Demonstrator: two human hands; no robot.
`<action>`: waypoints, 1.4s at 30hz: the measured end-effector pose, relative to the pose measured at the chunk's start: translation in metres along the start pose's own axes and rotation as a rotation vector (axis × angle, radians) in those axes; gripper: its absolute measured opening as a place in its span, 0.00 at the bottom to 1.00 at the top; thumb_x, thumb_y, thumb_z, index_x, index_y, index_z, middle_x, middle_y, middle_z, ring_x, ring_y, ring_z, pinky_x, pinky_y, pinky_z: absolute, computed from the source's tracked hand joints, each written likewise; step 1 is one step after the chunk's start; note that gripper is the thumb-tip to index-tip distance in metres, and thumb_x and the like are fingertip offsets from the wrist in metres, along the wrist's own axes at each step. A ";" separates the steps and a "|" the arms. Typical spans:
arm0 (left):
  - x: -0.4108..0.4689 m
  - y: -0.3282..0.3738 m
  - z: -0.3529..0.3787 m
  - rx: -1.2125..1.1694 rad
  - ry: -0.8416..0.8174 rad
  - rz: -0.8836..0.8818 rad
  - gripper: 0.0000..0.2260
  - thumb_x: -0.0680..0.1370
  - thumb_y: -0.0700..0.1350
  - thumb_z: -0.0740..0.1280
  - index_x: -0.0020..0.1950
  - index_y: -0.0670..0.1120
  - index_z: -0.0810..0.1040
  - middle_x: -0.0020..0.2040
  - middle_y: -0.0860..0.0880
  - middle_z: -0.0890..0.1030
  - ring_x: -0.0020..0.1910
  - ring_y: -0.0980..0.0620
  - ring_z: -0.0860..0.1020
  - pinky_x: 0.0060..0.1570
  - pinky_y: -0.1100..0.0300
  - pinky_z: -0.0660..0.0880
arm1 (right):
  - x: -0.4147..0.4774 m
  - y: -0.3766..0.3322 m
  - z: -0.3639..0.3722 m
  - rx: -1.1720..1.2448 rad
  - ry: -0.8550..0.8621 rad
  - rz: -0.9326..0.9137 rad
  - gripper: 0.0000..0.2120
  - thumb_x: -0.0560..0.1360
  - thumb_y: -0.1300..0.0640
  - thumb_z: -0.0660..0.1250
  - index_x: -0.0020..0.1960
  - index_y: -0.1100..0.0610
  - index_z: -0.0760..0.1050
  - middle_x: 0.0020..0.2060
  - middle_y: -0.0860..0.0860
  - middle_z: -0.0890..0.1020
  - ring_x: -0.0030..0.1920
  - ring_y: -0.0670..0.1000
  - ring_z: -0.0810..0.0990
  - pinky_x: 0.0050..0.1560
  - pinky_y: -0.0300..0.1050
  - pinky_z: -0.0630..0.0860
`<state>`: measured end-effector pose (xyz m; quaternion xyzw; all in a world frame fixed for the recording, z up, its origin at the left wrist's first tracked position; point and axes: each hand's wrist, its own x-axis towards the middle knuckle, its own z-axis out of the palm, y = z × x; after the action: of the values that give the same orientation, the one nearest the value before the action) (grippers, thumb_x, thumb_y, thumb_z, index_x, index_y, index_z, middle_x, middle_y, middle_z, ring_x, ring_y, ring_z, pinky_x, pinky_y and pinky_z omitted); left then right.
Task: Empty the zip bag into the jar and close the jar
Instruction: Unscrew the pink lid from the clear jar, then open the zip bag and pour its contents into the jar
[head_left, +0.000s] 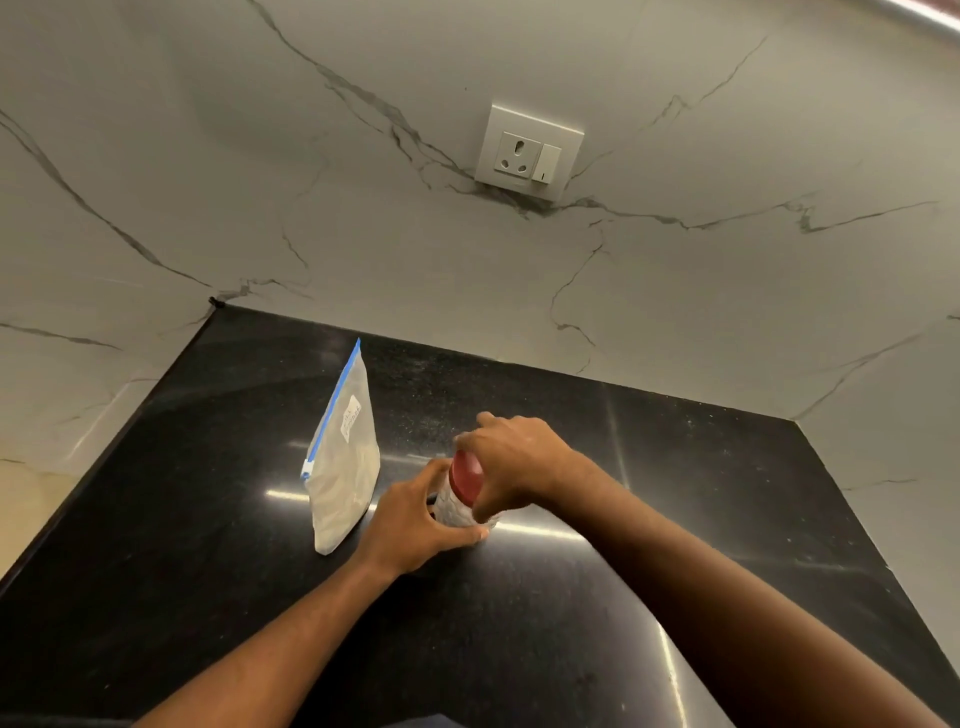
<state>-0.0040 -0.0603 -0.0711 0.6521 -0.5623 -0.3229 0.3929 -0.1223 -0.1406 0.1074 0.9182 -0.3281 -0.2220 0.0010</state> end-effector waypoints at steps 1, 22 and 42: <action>0.000 0.000 -0.001 -0.005 0.000 0.004 0.44 0.63 0.73 0.79 0.74 0.62 0.68 0.67 0.58 0.83 0.61 0.61 0.80 0.60 0.70 0.76 | -0.001 0.002 -0.003 -0.030 -0.007 -0.049 0.40 0.69 0.43 0.80 0.76 0.49 0.69 0.64 0.53 0.75 0.56 0.54 0.78 0.47 0.45 0.77; -0.010 0.021 0.000 0.055 0.101 -0.011 0.41 0.61 0.73 0.79 0.69 0.68 0.66 0.58 0.70 0.77 0.54 0.70 0.77 0.52 0.73 0.73 | -0.022 0.061 0.170 1.339 0.734 0.535 0.35 0.66 0.49 0.84 0.66 0.46 0.68 0.59 0.44 0.78 0.63 0.51 0.79 0.52 0.32 0.73; -0.031 0.036 -0.013 0.091 0.241 -0.035 0.53 0.64 0.77 0.73 0.82 0.52 0.65 0.76 0.50 0.77 0.71 0.51 0.77 0.68 0.53 0.75 | -0.022 0.041 0.167 0.984 0.811 0.449 0.12 0.75 0.53 0.76 0.56 0.52 0.79 0.74 0.54 0.71 0.74 0.55 0.68 0.69 0.59 0.73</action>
<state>-0.0147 -0.0301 -0.0341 0.7130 -0.5137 -0.2234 0.4218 -0.2298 -0.1353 -0.0284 0.7320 -0.5474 0.3212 -0.2479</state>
